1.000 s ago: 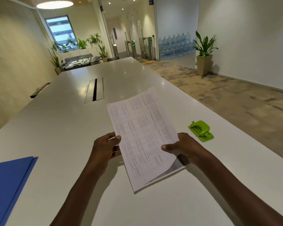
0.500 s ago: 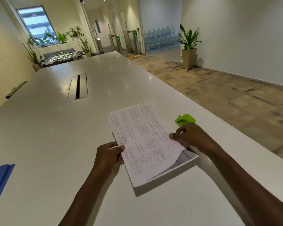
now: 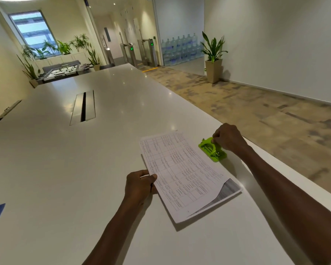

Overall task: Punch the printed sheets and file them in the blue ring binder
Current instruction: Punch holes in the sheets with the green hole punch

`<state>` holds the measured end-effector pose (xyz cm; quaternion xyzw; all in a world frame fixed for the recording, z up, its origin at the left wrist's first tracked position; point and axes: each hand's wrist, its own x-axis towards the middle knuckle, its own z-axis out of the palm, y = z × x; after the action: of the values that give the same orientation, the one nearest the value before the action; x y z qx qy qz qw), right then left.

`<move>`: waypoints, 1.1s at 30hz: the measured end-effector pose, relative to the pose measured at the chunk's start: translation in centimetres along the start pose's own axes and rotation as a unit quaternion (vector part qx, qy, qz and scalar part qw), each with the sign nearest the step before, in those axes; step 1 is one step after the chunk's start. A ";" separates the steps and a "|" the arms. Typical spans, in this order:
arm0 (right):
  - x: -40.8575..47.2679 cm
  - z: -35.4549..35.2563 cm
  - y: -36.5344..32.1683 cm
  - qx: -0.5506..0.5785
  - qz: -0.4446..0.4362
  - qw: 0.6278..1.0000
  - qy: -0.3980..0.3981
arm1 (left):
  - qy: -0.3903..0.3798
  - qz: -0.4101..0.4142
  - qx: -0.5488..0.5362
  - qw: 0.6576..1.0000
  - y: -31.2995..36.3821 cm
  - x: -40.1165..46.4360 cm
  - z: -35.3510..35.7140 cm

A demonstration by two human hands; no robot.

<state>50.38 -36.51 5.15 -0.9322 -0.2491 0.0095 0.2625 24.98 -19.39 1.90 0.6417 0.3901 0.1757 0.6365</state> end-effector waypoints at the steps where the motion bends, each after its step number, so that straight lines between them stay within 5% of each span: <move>1: 0.1 0.1 0.0 -0.001 0.000 1.000 -0.002 | 0.001 -0.002 -0.001 1.000 0.0 0.2 0.2; 33: 1.0 0.5 1.0 0.040 0.017 0.999 -0.020 | -0.039 -0.003 -0.126 0.991 0.6 0.7 4.0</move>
<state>51.64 -36.56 4.31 -0.9245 -0.2383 0.0422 0.2945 28.44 -21.50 1.76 0.5614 0.3416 0.1968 0.7276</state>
